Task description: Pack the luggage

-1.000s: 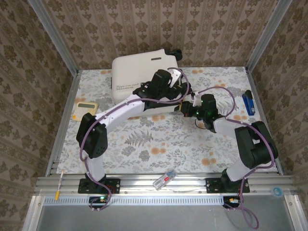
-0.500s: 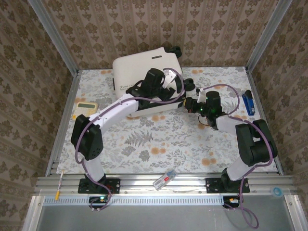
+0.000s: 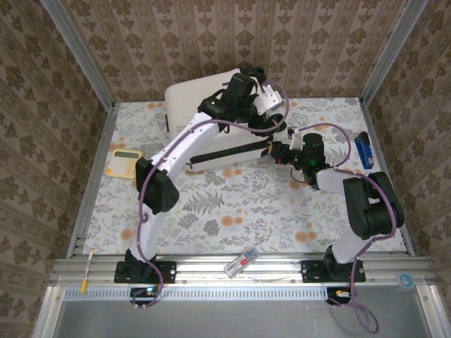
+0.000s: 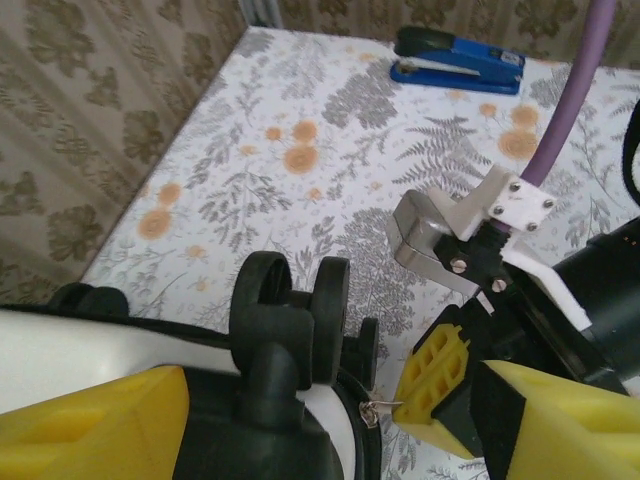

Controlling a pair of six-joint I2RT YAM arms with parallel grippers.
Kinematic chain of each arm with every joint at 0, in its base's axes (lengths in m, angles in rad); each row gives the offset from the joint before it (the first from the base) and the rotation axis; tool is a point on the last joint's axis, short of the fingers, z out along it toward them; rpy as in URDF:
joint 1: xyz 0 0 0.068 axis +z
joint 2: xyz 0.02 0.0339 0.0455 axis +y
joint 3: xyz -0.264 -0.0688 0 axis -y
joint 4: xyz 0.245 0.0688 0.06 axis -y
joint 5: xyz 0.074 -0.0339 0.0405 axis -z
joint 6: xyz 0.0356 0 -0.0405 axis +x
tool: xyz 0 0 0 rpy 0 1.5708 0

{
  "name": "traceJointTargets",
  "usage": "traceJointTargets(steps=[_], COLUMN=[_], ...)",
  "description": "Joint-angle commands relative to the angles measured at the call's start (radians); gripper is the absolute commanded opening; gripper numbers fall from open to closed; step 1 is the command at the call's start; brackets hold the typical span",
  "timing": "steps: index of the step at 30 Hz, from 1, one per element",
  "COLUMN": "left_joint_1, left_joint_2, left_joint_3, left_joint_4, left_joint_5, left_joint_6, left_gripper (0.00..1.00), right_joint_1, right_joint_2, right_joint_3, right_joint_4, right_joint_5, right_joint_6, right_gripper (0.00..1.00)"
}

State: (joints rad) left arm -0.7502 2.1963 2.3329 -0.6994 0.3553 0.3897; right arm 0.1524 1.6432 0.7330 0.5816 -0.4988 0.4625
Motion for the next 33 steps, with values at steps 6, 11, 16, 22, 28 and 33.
traceJointTargets(steps=[6, 11, 16, 22, 28, 33], left_joint_1=[0.001, -0.016, -0.071, -0.094, -0.094, -0.091], left_joint_2=[0.150, 0.158, 0.173, 0.250, 0.280, 0.280], left_joint_3=[0.226, 0.185, 0.099, 0.147, 0.176, 0.175], left_joint_4=[-0.168, -0.104, 0.006, 0.065, 0.059, 0.039], left_joint_5=[0.076, 0.024, -0.143, -0.315, -0.431, -0.507], left_joint_6=[0.097, 0.118, 0.191, 0.206, 0.219, 0.237], left_gripper=[0.82, 0.84, 0.84, 0.85, 0.84, 0.80], right_joint_1=[-0.013, -0.010, -0.001, 0.009, 0.009, 0.010], right_joint_2=[-0.008, -0.006, -0.005, -0.008, -0.017, -0.014], right_joint_3=[-0.018, -0.017, -0.015, -0.020, -0.029, -0.024], right_joint_4=[0.038, 0.040, 0.042, 0.045, 0.043, 0.040], right_joint_5=[0.007, 0.002, 0.002, -0.002, 0.008, 0.006], right_joint_6=[0.016, 0.020, 0.022, 0.024, 0.018, 0.016], right_gripper=[0.00, 0.00, 0.00, 0.00, 0.00, 0.00])
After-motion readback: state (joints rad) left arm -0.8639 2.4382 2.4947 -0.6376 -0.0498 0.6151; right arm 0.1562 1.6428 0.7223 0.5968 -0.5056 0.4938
